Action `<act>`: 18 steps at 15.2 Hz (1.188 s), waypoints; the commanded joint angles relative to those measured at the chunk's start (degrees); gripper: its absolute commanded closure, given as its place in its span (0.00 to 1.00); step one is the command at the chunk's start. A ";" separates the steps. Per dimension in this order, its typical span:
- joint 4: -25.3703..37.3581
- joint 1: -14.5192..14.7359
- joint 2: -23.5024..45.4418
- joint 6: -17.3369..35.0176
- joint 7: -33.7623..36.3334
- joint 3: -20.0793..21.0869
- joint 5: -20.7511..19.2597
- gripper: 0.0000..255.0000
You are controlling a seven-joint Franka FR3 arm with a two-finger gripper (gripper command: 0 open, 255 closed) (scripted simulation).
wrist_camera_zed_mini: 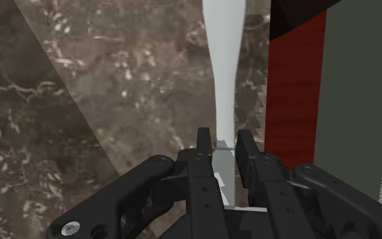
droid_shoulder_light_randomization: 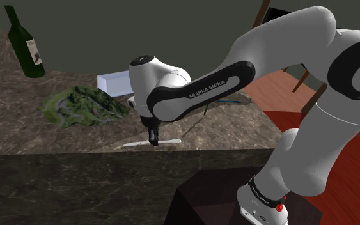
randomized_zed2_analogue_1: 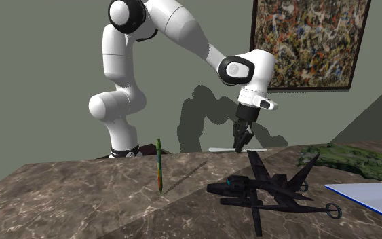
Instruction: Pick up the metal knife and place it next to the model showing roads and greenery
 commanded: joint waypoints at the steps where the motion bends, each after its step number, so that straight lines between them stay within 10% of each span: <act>1: -0.03 0.00 0.01 0.06 0.00 0.00 -0.01 1.00; 3: -0.03 0.00 0.01 0.06 0.00 0.00 -0.01 1.00; 4: -0.03 0.00 0.01 0.05 0.00 0.00 -0.01 0.00; 18: 5.41 0.17 -1.85 -7.16 -0.60 0.26 0.88 0.00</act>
